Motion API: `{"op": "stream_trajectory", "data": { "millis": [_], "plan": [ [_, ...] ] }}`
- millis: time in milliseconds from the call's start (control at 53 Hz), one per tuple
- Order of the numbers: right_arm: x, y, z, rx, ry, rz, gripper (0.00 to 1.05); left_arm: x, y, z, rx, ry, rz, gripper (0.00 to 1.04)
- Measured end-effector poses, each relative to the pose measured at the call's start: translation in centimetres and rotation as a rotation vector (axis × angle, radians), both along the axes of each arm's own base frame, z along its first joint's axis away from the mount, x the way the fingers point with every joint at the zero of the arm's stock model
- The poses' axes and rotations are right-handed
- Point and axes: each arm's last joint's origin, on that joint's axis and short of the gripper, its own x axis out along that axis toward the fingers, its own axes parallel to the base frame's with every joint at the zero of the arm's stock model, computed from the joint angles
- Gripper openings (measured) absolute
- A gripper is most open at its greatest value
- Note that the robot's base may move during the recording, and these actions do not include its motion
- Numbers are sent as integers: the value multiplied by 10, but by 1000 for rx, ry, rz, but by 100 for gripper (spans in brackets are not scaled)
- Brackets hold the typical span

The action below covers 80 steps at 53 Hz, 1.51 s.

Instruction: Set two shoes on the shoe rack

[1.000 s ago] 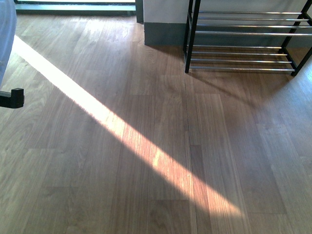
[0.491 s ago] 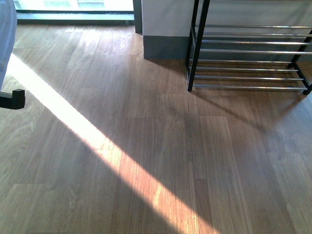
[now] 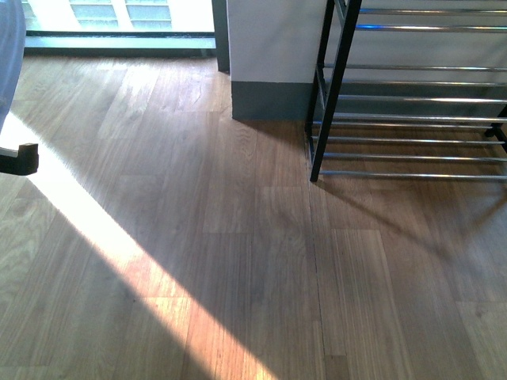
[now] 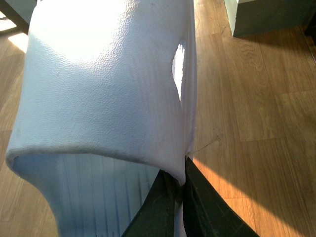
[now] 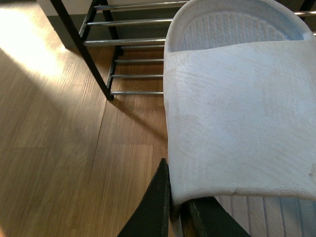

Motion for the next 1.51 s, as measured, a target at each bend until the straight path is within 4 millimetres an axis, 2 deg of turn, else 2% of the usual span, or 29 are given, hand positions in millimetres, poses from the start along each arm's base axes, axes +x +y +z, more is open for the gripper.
{"op": "stream_trajectory", "data": {
  "millis": [1509],
  "plan": [
    [0, 0, 0, 1, 0, 1, 1, 0, 0, -1, 1, 5, 0, 2]
  ]
}}
